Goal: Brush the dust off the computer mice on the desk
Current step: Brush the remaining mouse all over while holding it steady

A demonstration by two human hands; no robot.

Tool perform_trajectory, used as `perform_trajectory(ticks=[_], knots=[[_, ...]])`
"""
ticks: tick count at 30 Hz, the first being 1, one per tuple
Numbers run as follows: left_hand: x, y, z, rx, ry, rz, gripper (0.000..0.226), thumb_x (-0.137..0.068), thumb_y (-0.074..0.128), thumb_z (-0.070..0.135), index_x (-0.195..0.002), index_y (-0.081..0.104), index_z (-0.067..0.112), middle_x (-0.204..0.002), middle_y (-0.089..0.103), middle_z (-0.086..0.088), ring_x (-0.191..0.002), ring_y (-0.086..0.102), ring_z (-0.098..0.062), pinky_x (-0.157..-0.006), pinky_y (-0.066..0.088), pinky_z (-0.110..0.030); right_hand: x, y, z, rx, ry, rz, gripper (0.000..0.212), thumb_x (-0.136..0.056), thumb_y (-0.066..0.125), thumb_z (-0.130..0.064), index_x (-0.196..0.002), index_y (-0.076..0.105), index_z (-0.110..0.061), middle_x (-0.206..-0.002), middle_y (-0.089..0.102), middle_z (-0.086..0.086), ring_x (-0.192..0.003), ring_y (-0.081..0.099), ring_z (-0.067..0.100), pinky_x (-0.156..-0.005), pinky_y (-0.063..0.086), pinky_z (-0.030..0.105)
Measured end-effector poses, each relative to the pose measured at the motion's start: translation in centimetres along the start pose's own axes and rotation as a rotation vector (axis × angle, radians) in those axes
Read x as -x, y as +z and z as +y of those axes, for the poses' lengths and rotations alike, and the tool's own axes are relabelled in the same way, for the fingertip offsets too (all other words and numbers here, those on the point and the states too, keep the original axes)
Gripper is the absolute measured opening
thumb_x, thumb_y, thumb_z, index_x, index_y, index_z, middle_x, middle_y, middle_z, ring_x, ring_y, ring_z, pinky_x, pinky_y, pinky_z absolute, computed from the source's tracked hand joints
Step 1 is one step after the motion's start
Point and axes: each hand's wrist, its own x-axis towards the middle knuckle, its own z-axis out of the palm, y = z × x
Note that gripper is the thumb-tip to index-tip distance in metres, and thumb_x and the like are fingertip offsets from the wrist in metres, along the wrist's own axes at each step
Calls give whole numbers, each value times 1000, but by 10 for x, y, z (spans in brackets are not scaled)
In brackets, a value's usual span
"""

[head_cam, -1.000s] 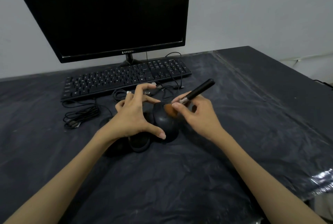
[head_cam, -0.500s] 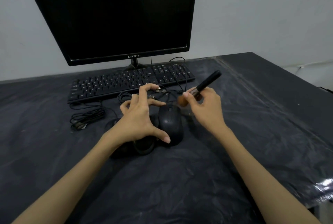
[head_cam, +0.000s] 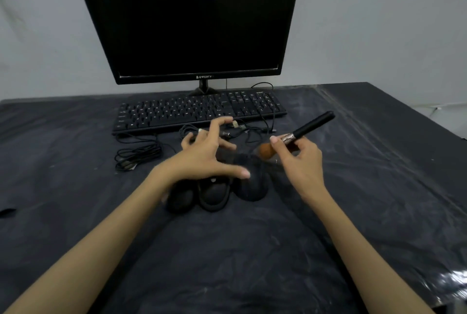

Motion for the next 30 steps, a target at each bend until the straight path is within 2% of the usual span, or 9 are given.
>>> perform_trajectory(ticks=[5, 8, 10, 12, 14, 17, 23, 27, 30], knots=[[12, -67, -23, 232, -14, 214, 67, -66, 54, 80, -121, 21, 61, -115, 63, 29, -128, 46, -10, -112, 24, -51, 2, 4, -7, -125, -25, -23, 3, -85, 71, -24, -84, 70, -21, -79, 68, -8, -64, 56, -9, -64, 42, 5], [29, -91, -35, 254, -51, 245, 72, -76, 61, 59, -135, 24, 40, -114, 65, 23, -127, 46, -12, -111, 28, -49, 11, 16, -12, -100, -23, -247, 10, -81, 74, -25, -87, 74, -18, -88, 71, -3, -75, 61, -4, -71, 44, 9], [40, -97, -40, 237, -76, 206, 75, -73, 67, 59, -133, 27, 39, -115, 66, 19, -125, 47, -10, -111, 29, -47, 20, 26, -17, -94, -34, -412, 7, -80, 75, -27, -84, 74, -23, -95, 71, -1, -86, 65, 4, -80, 49, 20], [48, -95, -45, 221, -113, 141, 83, -65, 73, 61, -132, 30, 40, -116, 65, 20, -127, 45, -8, -112, 28, -45, 25, 33, -20, 8, -106, -475, 3, -81, 74, -29, -79, 71, -32, -93, 69, -14, -98, 60, 7, -92, 43, 29], [56, -90, -54, 182, -154, 81, 90, -57, 79, 58, -131, 31, 42, -117, 64, 22, -130, 40, -8, -113, 25, -44, 21, 37, -23, 232, -176, -445, 10, -83, 69, -35, -74, 65, -39, -90, 65, -23, -107, 47, 4, -94, 26, 29], [70, -80, -68, 81, -180, -13, 99, -44, 84, 62, -126, 30, 54, -121, 57, 32, -132, 34, -9, -112, 26, -47, 10, 38, -31, 479, -241, -334, 6, -84, 65, -42, -80, 62, -38, -98, 63, -16, -109, 38, 4, -81, 15, 27], [88, -69, -75, -74, -148, -24, 113, -34, 78, 68, -131, 22, 56, -125, 47, 39, -122, 28, -2, -112, 20, -47, 19, 57, -43, 370, -243, -444, 8, -84, 64, -45, -81, 63, -37, -97, 62, -12, -110, 40, 5, -76, 13, 24], [93, -63, -68, -109, -159, -21, 119, -32, 77, 70, -133, 16, 56, -127, 44, 37, -126, 16, 5, -112, 6, -42, 14, 64, -40, 566, -248, -335, 14, -87, 61, -45, -86, 65, -32, -81, 50, -22, -103, 33, 4, -76, 10, 28], [92, -52, -65, -130, -162, 5, 116, -33, 75, 74, -128, 10, 61, -125, 45, 34, -127, 8, 7, -112, -5, -42, 16, 64, -45, 495, -242, -304, 13, -87, 61, -45, -86, 65, -33, -83, 52, -21, -103, 34, 4, -78, 11, 27]])
